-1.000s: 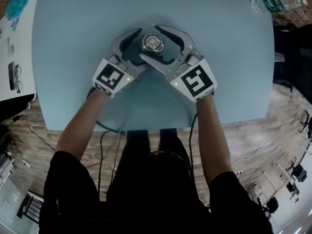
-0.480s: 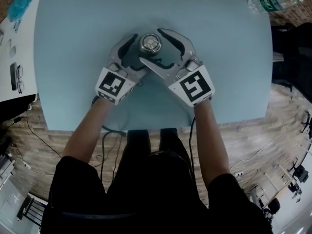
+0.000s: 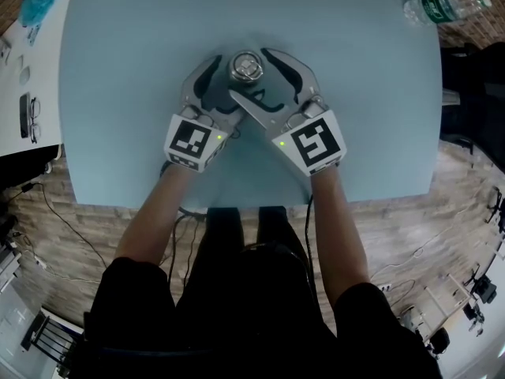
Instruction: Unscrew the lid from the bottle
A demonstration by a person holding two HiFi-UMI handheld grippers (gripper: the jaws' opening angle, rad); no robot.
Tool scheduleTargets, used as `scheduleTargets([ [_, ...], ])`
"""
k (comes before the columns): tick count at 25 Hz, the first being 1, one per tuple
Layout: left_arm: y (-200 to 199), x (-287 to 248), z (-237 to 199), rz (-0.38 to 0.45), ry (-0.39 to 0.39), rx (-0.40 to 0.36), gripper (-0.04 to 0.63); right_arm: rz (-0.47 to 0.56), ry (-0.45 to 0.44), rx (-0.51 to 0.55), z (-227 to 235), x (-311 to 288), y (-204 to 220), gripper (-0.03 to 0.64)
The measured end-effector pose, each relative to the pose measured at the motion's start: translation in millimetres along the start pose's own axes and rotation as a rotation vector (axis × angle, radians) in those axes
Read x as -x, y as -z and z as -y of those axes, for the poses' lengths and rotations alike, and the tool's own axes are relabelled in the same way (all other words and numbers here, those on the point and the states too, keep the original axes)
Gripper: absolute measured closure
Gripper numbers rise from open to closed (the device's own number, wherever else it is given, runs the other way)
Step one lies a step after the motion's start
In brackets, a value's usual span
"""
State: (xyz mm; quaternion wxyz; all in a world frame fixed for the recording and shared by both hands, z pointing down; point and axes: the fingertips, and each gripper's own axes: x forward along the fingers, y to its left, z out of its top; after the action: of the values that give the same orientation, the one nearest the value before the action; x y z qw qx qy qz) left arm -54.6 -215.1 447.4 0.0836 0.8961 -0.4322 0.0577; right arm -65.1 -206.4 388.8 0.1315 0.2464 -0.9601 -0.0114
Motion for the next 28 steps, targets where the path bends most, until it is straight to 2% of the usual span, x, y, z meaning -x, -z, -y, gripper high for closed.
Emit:
scheduleTargets([
  [10, -1, 0, -4, 0.016, -0.108, 0.024, 0.195, -0.004, 0.026, 0.01, 2, -5, 0, 0.295],
  [28, 0, -7, 0, 0.028, -0.249, 0.055, 0.201, -0.033, 0.055, -0.002, 2, -13, 4, 0.318],
])
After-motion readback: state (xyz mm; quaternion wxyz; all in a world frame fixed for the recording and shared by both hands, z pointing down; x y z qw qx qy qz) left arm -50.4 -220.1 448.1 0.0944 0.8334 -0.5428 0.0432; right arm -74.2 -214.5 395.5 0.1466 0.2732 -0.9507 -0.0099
